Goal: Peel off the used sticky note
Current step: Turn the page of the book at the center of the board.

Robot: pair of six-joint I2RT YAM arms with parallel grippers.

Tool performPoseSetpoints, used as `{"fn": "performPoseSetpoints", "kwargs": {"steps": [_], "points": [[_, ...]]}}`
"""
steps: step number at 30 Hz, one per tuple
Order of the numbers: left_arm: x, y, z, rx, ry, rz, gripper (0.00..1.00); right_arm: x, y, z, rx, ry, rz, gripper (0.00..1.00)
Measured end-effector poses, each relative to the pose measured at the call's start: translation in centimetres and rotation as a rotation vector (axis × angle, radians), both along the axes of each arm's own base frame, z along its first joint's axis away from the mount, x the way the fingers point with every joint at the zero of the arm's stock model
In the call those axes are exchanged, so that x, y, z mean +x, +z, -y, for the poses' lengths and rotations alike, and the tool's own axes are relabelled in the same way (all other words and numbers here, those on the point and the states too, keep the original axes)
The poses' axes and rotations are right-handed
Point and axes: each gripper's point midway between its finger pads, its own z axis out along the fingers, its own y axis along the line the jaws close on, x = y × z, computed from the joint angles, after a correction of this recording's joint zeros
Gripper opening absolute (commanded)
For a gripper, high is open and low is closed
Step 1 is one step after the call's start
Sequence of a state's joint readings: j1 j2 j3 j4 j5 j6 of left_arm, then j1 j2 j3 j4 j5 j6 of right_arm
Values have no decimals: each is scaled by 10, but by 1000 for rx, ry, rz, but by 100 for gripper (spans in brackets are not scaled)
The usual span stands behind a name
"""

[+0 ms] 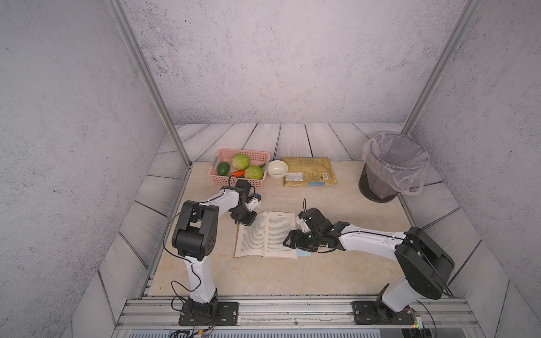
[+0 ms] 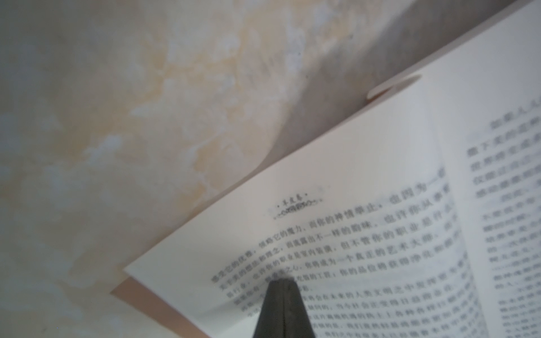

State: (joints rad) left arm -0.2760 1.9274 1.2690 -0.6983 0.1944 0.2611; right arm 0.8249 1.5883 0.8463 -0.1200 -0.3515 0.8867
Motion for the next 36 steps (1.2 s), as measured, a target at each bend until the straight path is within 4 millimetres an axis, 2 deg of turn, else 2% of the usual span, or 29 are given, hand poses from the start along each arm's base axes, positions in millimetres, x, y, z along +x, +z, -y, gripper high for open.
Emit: {"fn": "performPoseSetpoints", "kwargs": {"steps": [7,18,28,36], "points": [[0,0,0,0,0,0,0,-1,-4,1,-40,-13,26,76],[0,0,0,0,0,0,0,-5,-24,7,-104,-15,-1,76],[0,0,0,0,0,0,0,-6,-5,-17,-78,28,32,76],[0,0,0,0,0,0,0,-5,-3,-22,-55,21,41,76]]}}
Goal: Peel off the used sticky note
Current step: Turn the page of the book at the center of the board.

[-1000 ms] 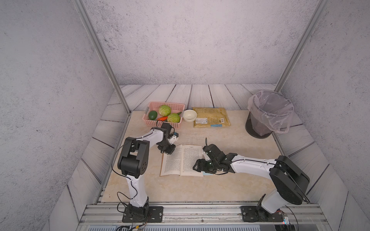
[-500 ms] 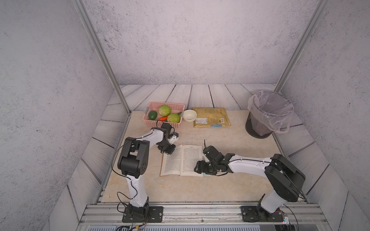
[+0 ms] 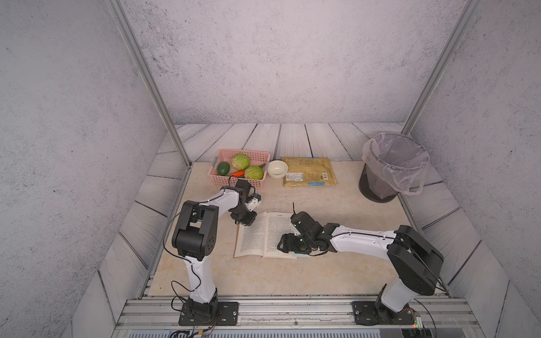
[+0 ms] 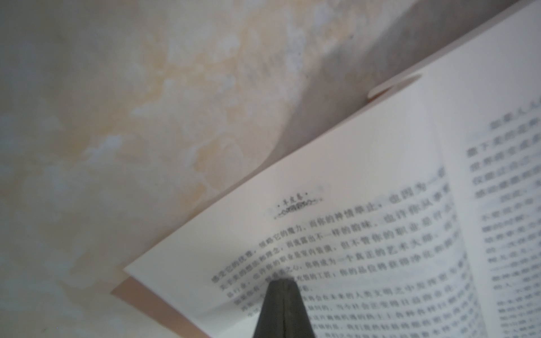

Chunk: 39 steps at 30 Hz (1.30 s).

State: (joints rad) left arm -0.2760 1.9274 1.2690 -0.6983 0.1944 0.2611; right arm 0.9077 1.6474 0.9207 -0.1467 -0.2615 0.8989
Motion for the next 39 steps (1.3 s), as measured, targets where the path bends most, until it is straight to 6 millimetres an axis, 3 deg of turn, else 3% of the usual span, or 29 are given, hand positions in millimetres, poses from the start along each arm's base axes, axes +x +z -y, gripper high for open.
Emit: {"fn": "performPoseSetpoints", "kwargs": {"steps": [18,23,33,39], "points": [[0,0,0,0,0,0,0,11,-8,-8,114,-110,-17,80],[0,0,0,0,0,0,0,17,-4,-21,171,-97,-24,80],[0,0,0,-1,2,0,0,34,25,-62,288,-24,-2,82],[0,0,0,-3,6,-1,0,33,14,-82,304,33,-27,83]]}}
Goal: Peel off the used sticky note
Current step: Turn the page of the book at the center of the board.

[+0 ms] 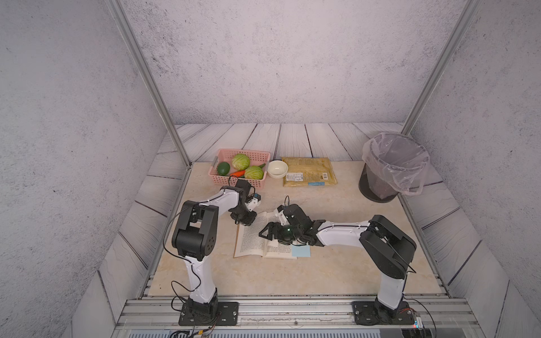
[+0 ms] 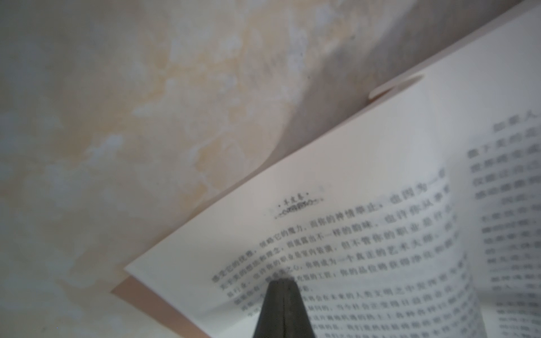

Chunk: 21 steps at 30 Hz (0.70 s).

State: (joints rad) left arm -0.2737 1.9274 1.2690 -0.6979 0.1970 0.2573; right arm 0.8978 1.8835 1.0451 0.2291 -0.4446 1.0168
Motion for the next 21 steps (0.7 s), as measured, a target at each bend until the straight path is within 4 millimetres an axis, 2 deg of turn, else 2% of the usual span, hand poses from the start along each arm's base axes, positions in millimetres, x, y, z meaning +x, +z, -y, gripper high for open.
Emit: {"fn": "performPoseSetpoints", "kwargs": {"steps": [4,9,21], "points": [[0,0,0,-5,3,-1,0,-5,-4,-11,8,42,-6,85],[0,0,0,-5,3,-1,0,-8,6,-21,56,83,18,92],[0,0,0,-6,4,-1,0,-8,31,-43,159,154,56,92]]}}
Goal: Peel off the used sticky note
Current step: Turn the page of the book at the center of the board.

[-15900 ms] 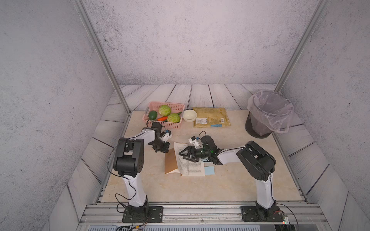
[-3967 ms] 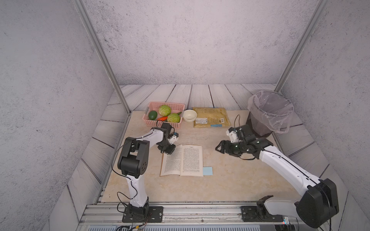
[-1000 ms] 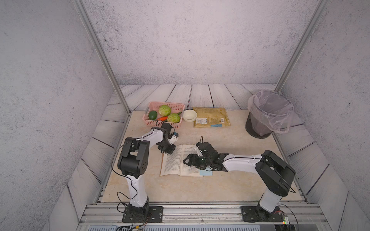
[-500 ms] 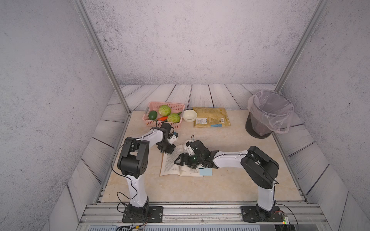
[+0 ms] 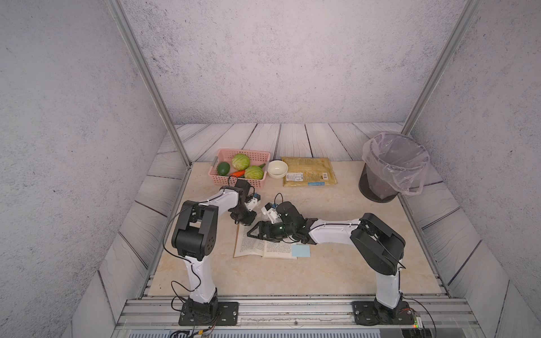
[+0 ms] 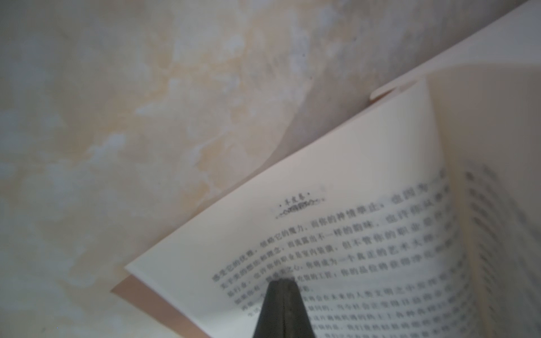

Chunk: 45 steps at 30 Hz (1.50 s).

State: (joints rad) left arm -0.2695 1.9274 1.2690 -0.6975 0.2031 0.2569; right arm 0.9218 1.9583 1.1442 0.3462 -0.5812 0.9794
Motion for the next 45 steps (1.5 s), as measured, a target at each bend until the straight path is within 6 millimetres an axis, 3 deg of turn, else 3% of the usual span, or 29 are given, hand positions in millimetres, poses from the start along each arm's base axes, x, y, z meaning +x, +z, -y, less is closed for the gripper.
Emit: {"fn": "performPoseSetpoints", "kwargs": {"steps": [7,13,19,22,26,29,31,34,38,45], "points": [[2,0,-1,-3,4,4,0,0,-19,-8,21,12,-41,92],[4,0,-5,-3,16,0,0,1,-20,-12,42,11,-49,92],[15,11,-32,8,80,2,4,1,-19,-13,52,12,-50,91],[27,29,-50,14,119,31,7,2,-20,-14,54,12,-49,91],[46,75,-66,6,151,134,10,2,-22,-15,57,13,-48,91],[49,102,-59,-41,139,186,10,2,-22,-15,60,14,-47,91],[45,108,-48,-73,115,186,9,2,-22,-15,60,14,-47,91],[33,98,-25,-97,58,147,6,2,-22,-15,61,13,-49,90],[13,64,1,-117,-3,51,4,2,-21,-15,62,11,-51,90],[7,26,15,-103,-35,-29,0,2,-22,-15,61,11,-51,90]]}}
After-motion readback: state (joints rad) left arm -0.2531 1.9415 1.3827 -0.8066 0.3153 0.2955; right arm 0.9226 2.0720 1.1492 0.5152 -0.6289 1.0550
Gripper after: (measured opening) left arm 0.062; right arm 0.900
